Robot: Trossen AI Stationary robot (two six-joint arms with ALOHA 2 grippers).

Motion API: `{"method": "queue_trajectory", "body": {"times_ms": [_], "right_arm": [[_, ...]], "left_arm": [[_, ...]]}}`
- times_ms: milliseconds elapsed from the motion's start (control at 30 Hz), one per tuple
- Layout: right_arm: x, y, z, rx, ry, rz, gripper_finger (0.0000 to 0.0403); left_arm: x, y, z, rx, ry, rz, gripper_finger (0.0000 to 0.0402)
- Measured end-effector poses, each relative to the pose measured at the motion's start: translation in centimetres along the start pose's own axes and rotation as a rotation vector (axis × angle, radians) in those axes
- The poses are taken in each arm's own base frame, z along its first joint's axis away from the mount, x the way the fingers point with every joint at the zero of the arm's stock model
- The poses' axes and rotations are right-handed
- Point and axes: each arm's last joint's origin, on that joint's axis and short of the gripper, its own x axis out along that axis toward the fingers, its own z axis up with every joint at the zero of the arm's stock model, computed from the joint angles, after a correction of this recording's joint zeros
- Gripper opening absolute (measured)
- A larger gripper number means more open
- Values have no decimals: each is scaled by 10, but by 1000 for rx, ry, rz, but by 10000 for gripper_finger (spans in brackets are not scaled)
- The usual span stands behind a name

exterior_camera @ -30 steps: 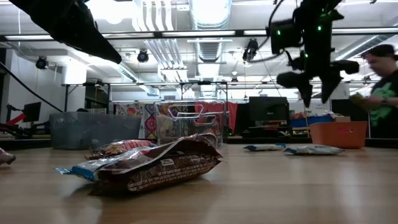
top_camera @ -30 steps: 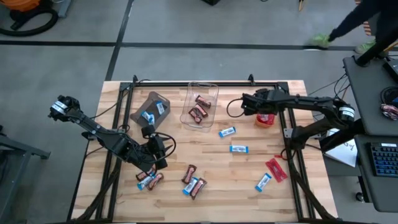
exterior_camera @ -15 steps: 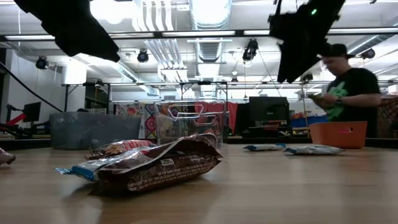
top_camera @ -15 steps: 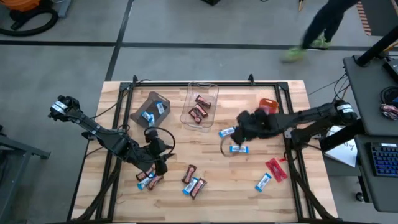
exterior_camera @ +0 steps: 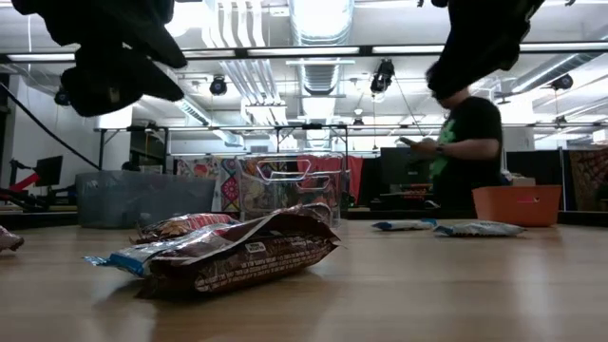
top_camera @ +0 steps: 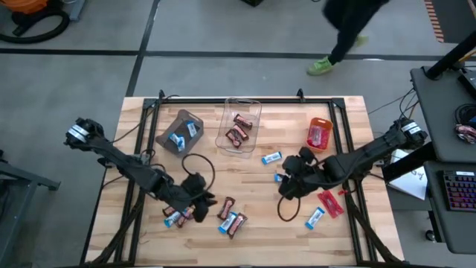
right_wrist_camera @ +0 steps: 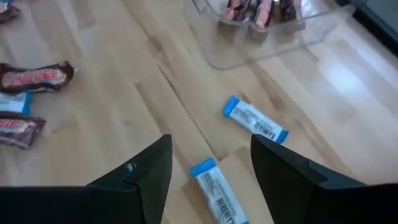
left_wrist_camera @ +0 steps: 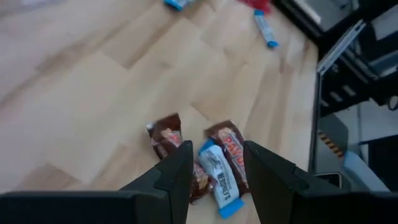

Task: Sort candy
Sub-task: Put the brown chocolate into the transparent bin

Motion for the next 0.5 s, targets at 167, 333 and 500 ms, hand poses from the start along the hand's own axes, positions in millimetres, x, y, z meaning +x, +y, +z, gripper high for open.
{"method": "queue_trajectory", "body": {"times_ms": [167,333,500], "right_arm": [[2,-1,-2,-16,-3,-15,208],[5,-2,-5,-22,6,-20,208],[6,-2,-7,-3,9,-21,208]], "left_arm": [[19,-11,-3,5,41,85,125],[37,-24,-5,45,85,172,125],[53,-29,-6,69,120,253,136]]}}
